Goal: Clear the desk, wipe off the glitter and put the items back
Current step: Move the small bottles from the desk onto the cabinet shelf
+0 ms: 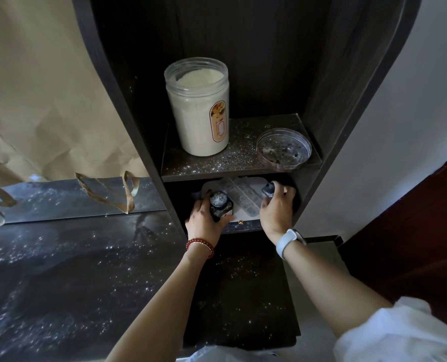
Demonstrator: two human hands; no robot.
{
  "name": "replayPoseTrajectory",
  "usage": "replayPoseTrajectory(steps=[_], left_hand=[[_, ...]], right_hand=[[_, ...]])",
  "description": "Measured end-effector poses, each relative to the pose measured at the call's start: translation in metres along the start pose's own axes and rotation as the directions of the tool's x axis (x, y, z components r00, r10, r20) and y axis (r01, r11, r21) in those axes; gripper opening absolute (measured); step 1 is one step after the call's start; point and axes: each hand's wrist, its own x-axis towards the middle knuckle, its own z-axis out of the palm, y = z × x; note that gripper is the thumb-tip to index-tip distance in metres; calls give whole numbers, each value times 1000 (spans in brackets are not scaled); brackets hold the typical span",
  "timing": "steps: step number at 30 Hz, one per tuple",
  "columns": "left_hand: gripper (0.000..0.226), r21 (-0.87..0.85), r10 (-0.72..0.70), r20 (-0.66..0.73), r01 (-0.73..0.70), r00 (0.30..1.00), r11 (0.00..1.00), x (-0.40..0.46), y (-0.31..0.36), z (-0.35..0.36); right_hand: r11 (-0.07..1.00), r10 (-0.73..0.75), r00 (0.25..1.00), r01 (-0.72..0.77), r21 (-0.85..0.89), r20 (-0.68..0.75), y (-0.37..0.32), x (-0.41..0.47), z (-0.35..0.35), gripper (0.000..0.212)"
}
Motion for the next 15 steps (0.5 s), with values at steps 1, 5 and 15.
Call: replayPoseTrajectory(steps=[1, 5, 15], left_hand=[[81, 0, -1, 4, 1, 1000, 1000, 0, 0, 0], [81, 4, -1, 10, 1, 1000, 1000, 0, 0, 0], [91, 6, -16, 30, 16, 999, 1000, 6, 4, 1]], right_hand=[[1000, 31, 999, -31, 2, 16, 0, 0, 1, 43], [995, 104, 993, -104, 0, 60, 2, -3, 2, 44], [999, 31, 994, -28, -30, 109, 7, -24, 3, 52]])
